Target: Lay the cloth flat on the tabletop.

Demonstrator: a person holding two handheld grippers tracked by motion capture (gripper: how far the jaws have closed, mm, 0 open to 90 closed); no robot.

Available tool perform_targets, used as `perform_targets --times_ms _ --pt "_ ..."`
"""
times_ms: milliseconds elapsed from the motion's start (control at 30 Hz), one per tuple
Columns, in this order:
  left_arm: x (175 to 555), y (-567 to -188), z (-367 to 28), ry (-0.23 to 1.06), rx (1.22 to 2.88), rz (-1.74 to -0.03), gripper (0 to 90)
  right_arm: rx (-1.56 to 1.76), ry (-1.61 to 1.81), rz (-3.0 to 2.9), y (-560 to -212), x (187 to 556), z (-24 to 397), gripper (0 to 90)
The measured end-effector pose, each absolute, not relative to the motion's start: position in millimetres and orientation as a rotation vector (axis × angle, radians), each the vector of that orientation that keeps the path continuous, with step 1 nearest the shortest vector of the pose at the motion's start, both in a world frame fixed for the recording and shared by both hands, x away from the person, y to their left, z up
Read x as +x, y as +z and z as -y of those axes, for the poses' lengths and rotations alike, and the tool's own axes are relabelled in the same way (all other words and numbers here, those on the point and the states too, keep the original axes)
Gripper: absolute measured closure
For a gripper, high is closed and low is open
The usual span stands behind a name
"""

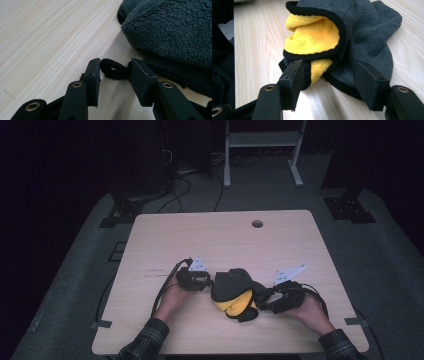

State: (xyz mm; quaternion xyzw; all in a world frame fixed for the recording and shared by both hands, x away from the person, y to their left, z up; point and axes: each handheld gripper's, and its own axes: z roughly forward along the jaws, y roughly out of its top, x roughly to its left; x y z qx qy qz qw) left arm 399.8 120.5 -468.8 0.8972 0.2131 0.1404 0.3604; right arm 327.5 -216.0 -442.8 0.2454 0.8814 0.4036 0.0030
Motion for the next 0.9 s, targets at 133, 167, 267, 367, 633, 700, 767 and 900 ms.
perform_targets --times_ms 133,167,267,367,633,700,767,900 --pt "401.0 -468.1 -122.0 0.41 2.285 -0.519 43.4 0.78 1.265 -2.759 -443.3 325.9 218.0 39.2" --pt "402.5 -468.1 -122.7 0.398 2.276 -0.514 42.7 0.782 1.264 -2.759 -443.6 325.7 218.8 39.2" --pt "405.6 -469.0 -121.0 0.387 2.263 -0.507 39.4 0.795 1.262 -2.76 -445.1 325.1 220.2 39.2" --pt "407.6 -470.0 -117.0 0.385 2.27 -0.481 40.6 0.799 1.259 -2.76 -446.6 323.8 220.6 39.2" --pt "407.9 -465.5 -110.9 0.406 2.227 -0.455 38.4 0.808 1.259 -2.753 -446.5 319.8 223.1 39.2" --pt "408.9 -463.5 -111.1 0.41 2.218 -0.459 38.4 0.81 1.255 -2.754 -447.2 319.5 223.8 39.2" --pt "409.8 -462.3 -110.9 0.404 2.214 -0.461 38.4 0.813 1.253 -2.753 -447.4 319.1 224.6 39.2" --pt "411.2 -466.5 -106.9 0.391 2.242 -0.474 38.6 0.818 1.257 -2.748 -447.4 318.6 225.6 39.2"
